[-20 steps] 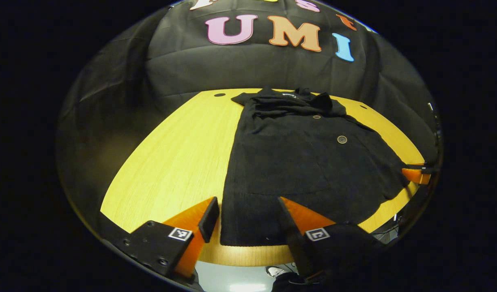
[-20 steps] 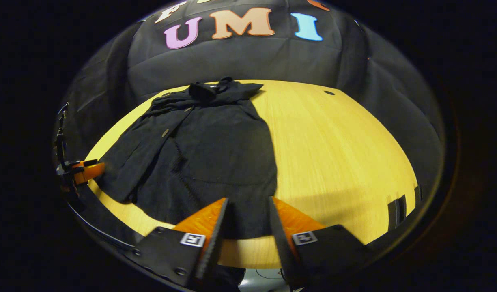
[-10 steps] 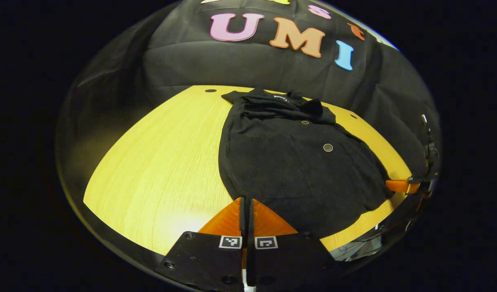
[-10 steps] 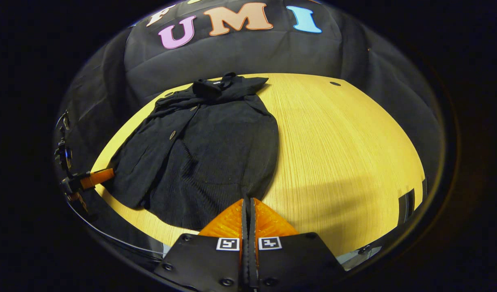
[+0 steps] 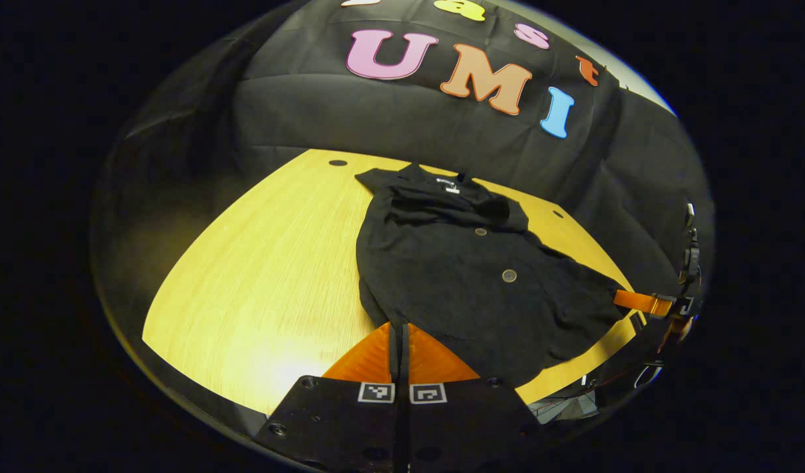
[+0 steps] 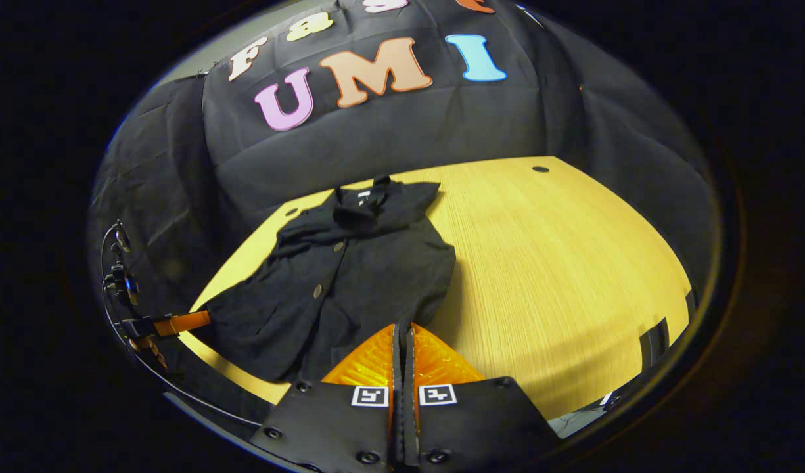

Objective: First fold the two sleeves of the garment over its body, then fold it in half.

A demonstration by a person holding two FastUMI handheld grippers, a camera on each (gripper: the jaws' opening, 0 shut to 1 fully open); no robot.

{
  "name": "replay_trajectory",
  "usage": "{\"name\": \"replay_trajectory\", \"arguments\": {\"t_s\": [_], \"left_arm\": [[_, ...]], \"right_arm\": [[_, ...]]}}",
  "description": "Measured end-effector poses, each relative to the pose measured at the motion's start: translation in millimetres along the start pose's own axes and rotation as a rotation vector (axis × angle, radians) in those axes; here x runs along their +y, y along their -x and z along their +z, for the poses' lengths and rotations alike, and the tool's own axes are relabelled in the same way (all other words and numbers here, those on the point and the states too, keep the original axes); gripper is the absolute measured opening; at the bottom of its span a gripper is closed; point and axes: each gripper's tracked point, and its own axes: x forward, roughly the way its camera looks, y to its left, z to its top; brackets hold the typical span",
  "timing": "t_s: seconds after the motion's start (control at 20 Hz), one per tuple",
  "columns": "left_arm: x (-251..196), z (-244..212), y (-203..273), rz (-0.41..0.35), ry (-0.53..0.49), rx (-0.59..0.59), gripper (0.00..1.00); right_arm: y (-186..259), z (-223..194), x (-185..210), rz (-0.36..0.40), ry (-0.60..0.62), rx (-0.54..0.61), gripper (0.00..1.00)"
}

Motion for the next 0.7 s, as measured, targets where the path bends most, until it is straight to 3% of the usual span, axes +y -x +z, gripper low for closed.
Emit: {"name": "replay_trajectory", "arguments": {"t_s": [0.2, 0.35, 0.7], "left_arm": [[-8, 59, -8, -0.016, 0.016, -0.078, 0.00], [-14, 85, -21, -0.018, 0.032, -0.087, 0.00], [-22, 149, -41, -0.030, 0.025, -0.137, 0.00]], "right_arm": [[1, 51, 13, 0.051, 0.012, -0.066, 0.03], [-9, 71, 10, 0.061, 0.080, -0.037, 0.03], [-20, 142, 24, 0.109, 0.026, -0.124, 0.00]]}}
